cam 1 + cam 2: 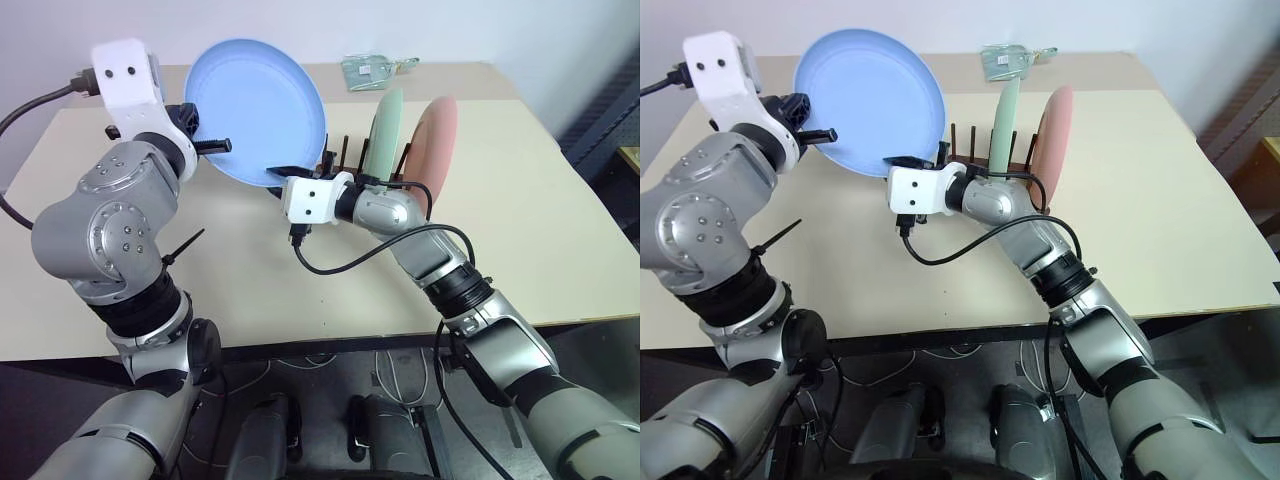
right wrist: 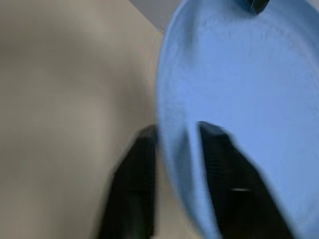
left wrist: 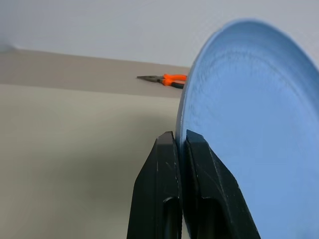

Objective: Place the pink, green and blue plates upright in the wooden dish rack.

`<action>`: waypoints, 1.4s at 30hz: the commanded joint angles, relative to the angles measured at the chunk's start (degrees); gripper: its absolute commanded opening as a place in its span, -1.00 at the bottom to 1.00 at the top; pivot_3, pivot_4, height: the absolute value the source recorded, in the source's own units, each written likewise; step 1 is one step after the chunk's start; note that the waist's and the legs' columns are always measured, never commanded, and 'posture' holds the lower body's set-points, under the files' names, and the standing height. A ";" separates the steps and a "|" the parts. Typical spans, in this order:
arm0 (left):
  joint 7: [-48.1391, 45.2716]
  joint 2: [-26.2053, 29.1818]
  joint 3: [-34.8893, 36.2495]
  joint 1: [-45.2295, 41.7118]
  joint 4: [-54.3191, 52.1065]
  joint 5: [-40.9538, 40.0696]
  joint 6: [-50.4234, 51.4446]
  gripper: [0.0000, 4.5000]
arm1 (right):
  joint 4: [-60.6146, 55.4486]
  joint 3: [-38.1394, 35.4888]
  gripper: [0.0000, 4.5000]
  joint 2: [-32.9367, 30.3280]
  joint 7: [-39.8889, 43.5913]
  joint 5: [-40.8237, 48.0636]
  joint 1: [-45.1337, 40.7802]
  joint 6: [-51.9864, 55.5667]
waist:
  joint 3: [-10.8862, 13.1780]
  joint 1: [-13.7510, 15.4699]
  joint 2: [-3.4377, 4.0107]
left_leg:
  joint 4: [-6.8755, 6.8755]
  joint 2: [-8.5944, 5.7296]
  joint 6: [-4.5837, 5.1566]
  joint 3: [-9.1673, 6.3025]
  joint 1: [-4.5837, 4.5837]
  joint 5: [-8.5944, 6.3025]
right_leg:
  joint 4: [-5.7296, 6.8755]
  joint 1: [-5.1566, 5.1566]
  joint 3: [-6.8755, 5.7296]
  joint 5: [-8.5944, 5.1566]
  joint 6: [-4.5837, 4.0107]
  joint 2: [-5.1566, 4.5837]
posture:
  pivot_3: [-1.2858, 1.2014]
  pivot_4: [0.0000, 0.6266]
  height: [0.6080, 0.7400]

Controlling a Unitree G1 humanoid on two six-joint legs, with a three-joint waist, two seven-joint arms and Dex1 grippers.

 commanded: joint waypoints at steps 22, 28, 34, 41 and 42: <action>-10.82 16.59 -4.19 24.84 16.23 10.36 -41.42 0.57 | -26.85 -25.41 -1.00 6.25 1.91 39.86 -1.02 35.28 | 0.02 0.16 0.05 | -0.14 0.03 -0.10 0.00 0.15 0.05 | 0.03 0.16 0.02 0.01 -0.07 0.05 | 0.03 -0.52 1.00; -19.33 14.63 -12.99 36.09 12.89 9.16 -52.76 0.57 | -33.12 -35.57 -1.00 13.21 -12.45 59.99 -0.83 57.02 | 0.03 0.03 0.07 | -0.19 0.02 -0.23 0.00 0.15 -0.06 | 0.01 0.02 0.06 0.02 -0.14 -0.17 | 0.03 -0.52 1.00; -25.72 13.56 -15.46 39.69 11.41 6.00 -55.61 0.57 | -29.55 -39.81 -1.00 14.73 -21.31 64.54 -1.60 62.61 | 0.03 -0.10 0.11 | -0.25 0.03 -0.11 0.18 0.14 0.02 | 0.10 -0.12 0.08 0.01 -0.23 -0.17 | 0.03 -0.52 1.00; -30.28 14.03 -16.42 41.64 8.79 3.60 -54.91 0.57 | -24.15 -42.21 -1.00 13.73 -23.74 66.11 -2.76 63.13 | 0.03 -0.01 0.12 | -0.25 0.03 -0.05 0.27 0.13 0.02 | 0.11 -0.14 0.08 0.01 -0.22 -0.06 | 0.03 -0.52 1.00; -30.51 14.09 -16.59 41.92 8.42 3.66 -54.87 0.57 | -23.17 -42.92 -1.00 13.84 -24.36 67.04 -3.08 63.75 | 0.03 -0.01 0.12 | -0.25 0.03 -0.05 0.27 0.13 0.02 | 0.11 -0.14 0.08 0.01 -0.22 -0.05 | 0.03 -0.52 1.00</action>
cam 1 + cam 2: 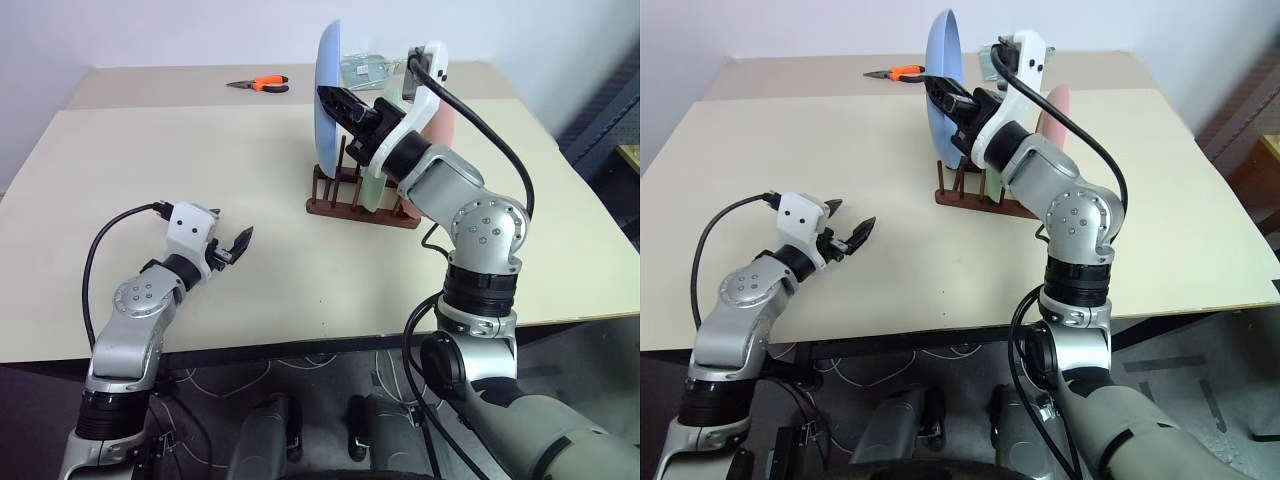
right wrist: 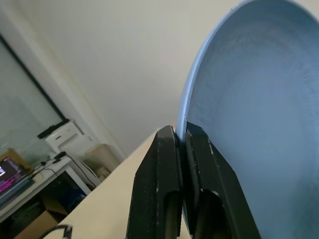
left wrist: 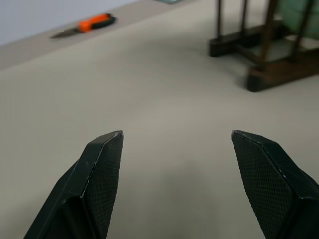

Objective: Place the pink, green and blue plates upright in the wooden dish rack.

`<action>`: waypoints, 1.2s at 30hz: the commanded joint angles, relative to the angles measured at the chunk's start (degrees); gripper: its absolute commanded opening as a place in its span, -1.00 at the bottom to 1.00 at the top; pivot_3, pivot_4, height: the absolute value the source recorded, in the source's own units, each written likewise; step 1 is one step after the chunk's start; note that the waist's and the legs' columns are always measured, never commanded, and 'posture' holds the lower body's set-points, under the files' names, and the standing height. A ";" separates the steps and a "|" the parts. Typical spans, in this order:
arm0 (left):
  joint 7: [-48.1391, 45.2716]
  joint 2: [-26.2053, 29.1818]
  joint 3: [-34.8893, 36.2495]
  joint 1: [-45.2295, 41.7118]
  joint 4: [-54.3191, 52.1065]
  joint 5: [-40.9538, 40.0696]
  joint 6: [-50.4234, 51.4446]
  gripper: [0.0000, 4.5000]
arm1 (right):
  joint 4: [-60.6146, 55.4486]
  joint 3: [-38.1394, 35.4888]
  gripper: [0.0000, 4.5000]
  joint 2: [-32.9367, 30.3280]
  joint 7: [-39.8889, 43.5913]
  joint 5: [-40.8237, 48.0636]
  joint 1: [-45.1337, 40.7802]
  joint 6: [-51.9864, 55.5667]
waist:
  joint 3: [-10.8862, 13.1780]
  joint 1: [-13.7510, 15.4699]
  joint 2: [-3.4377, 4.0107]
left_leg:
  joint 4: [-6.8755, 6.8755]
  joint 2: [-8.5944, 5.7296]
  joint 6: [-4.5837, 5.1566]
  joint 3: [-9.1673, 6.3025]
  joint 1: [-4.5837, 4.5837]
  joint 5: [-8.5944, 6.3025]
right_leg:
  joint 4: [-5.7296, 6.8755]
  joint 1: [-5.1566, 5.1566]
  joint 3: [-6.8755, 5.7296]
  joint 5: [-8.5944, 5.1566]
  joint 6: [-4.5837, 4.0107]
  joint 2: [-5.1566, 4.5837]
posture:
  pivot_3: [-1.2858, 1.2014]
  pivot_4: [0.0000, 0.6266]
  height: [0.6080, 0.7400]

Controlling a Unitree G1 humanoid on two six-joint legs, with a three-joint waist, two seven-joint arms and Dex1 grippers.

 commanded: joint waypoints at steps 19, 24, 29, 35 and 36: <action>-0.52 0.55 -2.19 2.78 -6.65 -0.24 1.51 0.61 | 13.64 3.80 0.28 -6.66 4.48 -7.67 -7.94 -7.00 | 0.03 -0.05 0.04 | 0.00 0.02 0.04 0.00 -0.02 -0.02 | -0.01 -0.01 0.01 0.00 0.01 0.01 | 0.03 -0.52 1.00; -0.26 0.41 -2.52 3.43 -7.25 -0.26 1.96 0.61 | 4.90 14.59 0.28 -17.70 14.29 -18.25 -4.96 -12.97 | 0.04 0.30 0.07 | 0.02 0.02 0.06 -0.01 -0.07 -0.03 | -0.05 -0.03 0.01 -0.01 0.01 -0.01 | 0.03 -0.52 1.00; -0.44 0.68 -2.56 3.20 -6.17 -0.09 1.56 0.61 | -7.80 14.95 0.28 -31.32 25.66 -21.71 3.11 -19.18 | 0.03 0.47 0.05 | 0.03 0.04 0.09 -0.03 -0.10 -0.04 | -0.10 -0.03 0.01 -0.01 0.02 -0.07 | 0.03 -0.52 1.00; -3.15 4.18 -2.68 3.96 -1.52 1.75 -1.92 0.61 | -13.66 -7.37 0.28 -47.08 38.74 -10.68 26.36 -13.71 | 0.02 2.01 0.03 | 0.18 0.04 0.23 -0.11 -0.22 -0.13 | -0.23 0.05 -0.10 0.00 0.05 -0.16 | 0.03 -0.52 1.00; -3.50 4.51 -3.05 3.96 -0.77 2.10 -2.57 0.61 | -12.73 -9.56 0.28 -48.48 39.98 -11.29 30.55 -14.32 | 0.02 2.07 0.03 | 0.19 0.04 0.27 -0.15 -0.21 -0.15 | -0.26 0.11 -0.16 0.00 0.05 -0.20 | 0.03 -0.52 1.00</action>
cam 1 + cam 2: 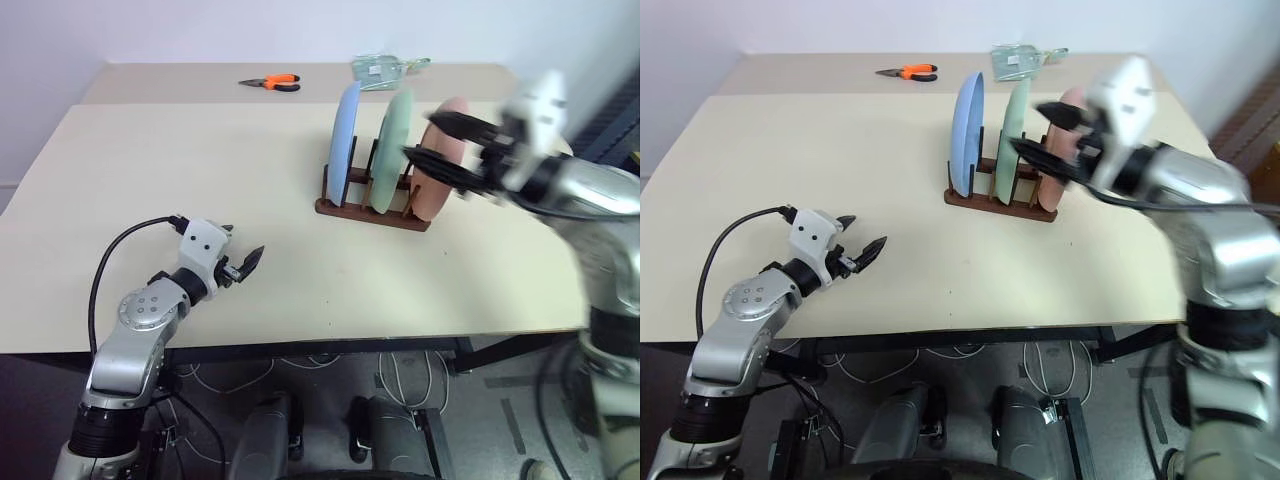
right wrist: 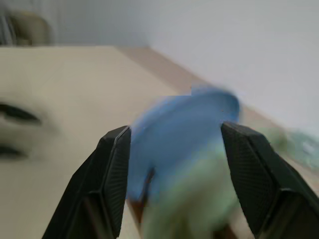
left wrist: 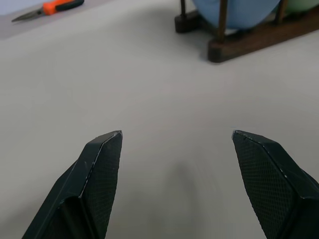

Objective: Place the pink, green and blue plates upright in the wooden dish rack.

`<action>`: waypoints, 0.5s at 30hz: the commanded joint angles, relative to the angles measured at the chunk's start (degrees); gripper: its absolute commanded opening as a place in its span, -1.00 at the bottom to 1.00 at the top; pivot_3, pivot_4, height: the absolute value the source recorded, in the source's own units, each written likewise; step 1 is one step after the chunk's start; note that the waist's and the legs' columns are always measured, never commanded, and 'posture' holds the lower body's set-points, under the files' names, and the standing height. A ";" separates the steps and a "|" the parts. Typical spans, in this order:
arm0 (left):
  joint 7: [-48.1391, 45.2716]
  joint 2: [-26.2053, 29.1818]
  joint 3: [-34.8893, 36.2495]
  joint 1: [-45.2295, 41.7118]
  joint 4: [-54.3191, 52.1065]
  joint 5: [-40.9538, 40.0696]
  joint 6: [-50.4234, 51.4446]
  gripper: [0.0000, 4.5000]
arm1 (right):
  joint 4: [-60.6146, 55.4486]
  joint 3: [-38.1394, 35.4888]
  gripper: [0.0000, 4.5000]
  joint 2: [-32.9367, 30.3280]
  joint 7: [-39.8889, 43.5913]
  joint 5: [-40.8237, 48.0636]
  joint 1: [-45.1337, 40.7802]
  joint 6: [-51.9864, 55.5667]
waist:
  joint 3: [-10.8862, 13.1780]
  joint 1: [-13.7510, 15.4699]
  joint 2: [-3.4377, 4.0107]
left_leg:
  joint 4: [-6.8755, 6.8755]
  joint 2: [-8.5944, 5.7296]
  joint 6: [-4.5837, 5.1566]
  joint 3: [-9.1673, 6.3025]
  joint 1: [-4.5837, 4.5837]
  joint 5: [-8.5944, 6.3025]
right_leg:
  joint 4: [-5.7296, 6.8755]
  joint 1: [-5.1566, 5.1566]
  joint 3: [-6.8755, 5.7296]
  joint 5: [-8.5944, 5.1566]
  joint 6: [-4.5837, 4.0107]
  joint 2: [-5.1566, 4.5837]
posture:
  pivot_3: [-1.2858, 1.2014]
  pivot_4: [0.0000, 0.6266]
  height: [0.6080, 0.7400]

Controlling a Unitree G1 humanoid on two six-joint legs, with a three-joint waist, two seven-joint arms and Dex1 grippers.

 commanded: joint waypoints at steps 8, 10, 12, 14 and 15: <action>-2.37 1.45 -0.99 -0.08 5.01 2.02 -5.12 0.61 | 9.06 -8.30 0.28 -2.06 7.62 -4.18 19.74 -9.24 | -0.07 -0.76 0.29 | 0.04 0.02 0.07 0.09 0.11 -0.05 | 0.06 0.01 0.12 0.01 0.00 -0.05 | 0.03 -0.52 1.00; -2.11 1.38 -1.15 0.63 4.47 2.40 -5.23 0.61 | 12.02 -7.43 0.28 -1.33 7.91 -4.95 19.34 -11.19 | -0.07 -0.49 0.29 | 0.04 0.02 0.07 0.08 0.11 -0.05 | 0.05 0.01 0.11 0.00 0.00 -0.05 | 0.03 -0.52 1.00; -2.04 1.46 -0.67 1.50 4.17 2.47 -5.39 0.61 | 13.83 -6.40 0.28 -0.26 7.54 -5.69 18.71 -12.87 | -0.08 -0.32 0.29 | 0.07 0.01 0.08 0.09 0.10 -0.05 | 0.05 0.02 0.11 0.01 0.01 -0.06 | 0.03 -0.52 1.00; -1.84 1.43 -0.09 2.38 3.75 2.44 -5.30 0.61 | 14.62 -5.51 0.28 0.69 7.16 -5.79 18.24 -13.44 | -0.08 -0.27 0.29 | 0.09 0.01 0.08 0.10 0.10 -0.05 | 0.04 0.03 0.11 0.01 0.01 -0.06 | 0.03 -0.52 1.00; -1.67 1.33 0.04 2.73 3.45 2.46 -5.22 0.61 | 14.86 -5.18 0.28 0.95 7.12 -5.95 18.16 -13.83 | -0.08 -0.22 0.29 | 0.09 0.01 0.08 0.09 0.10 -0.05 | 0.04 0.03 0.10 0.01 0.01 -0.06 | 0.03 -0.52 1.00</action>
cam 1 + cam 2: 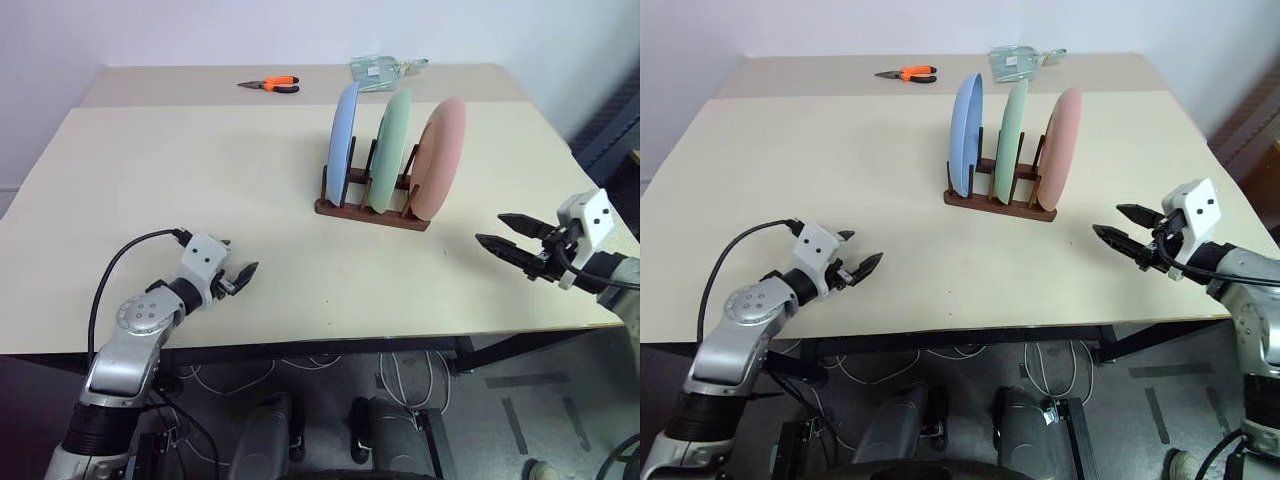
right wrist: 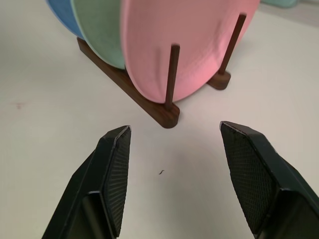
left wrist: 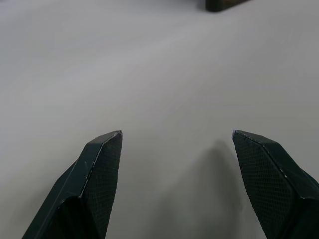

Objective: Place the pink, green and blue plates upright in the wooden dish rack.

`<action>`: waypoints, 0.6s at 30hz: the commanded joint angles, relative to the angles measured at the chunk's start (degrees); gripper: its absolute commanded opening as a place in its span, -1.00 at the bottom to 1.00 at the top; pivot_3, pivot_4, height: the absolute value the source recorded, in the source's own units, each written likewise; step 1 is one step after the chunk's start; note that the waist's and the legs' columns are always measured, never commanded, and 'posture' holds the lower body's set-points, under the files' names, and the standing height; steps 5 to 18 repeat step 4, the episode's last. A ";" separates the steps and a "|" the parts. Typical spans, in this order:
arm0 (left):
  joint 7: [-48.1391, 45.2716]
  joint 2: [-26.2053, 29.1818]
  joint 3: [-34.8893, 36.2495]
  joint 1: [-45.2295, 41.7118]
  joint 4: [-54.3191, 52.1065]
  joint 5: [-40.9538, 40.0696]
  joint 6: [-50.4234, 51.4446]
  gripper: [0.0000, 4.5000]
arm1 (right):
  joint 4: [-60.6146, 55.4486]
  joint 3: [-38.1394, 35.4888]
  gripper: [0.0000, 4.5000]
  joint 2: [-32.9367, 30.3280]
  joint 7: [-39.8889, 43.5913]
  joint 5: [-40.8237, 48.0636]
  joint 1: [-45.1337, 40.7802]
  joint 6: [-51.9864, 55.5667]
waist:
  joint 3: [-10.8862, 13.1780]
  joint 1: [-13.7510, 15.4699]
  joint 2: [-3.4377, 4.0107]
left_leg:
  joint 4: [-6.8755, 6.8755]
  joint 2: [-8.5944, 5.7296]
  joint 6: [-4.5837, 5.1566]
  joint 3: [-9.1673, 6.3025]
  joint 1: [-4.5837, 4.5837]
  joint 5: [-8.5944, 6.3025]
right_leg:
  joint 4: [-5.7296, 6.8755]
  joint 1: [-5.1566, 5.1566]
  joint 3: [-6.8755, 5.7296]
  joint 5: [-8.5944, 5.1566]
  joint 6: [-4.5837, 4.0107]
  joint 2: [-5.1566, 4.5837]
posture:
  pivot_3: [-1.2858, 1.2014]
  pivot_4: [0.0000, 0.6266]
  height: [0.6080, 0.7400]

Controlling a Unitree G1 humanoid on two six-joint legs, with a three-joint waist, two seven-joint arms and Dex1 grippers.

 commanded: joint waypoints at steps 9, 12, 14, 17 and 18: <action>1.56 -0.43 1.62 1.53 -2.86 0.30 -1.00 0.61 | 0.60 1.93 0.28 1.16 -0.77 -0.93 -2.49 -2.82 | 0.00 0.00 0.01 | 0.00 0.00 0.01 -0.01 0.00 -0.01 | -0.01 0.00 0.00 0.00 0.00 -0.02 | 0.03 -0.52 1.00; 1.56 -0.43 1.62 1.53 -2.86 0.30 -1.00 0.61 | 0.60 1.93 0.28 1.16 -0.77 -0.93 -2.49 -2.82 | 0.00 0.00 0.01 | 0.00 0.00 0.01 -0.01 0.00 -0.01 | -0.01 0.00 0.00 0.00 0.00 -0.02 | 0.03 -0.52 1.00; 1.56 -0.43 1.62 1.53 -2.86 0.30 -1.00 0.61 | 0.60 1.93 0.28 1.16 -0.77 -0.93 -2.49 -2.82 | 0.00 0.00 0.01 | 0.00 0.00 0.01 -0.01 0.00 -0.01 | -0.01 0.00 0.00 0.00 0.00 -0.02 | 0.03 -0.52 1.00; 1.56 -0.43 1.62 1.53 -2.86 0.30 -1.00 0.61 | 0.60 1.93 0.28 1.16 -0.77 -0.93 -2.49 -2.82 | 0.00 0.00 0.01 | 0.00 0.00 0.01 -0.01 0.00 -0.01 | -0.01 0.00 0.00 0.00 0.00 -0.02 | 0.03 -0.52 1.00; 1.56 -0.43 1.62 1.53 -2.86 0.30 -1.00 0.61 | 0.60 1.93 0.28 1.16 -0.77 -0.93 -2.49 -2.82 | 0.00 0.00 0.01 | 0.00 0.00 0.01 -0.01 0.00 -0.01 | -0.01 0.00 0.00 0.00 0.00 -0.02 | 0.03 -0.52 1.00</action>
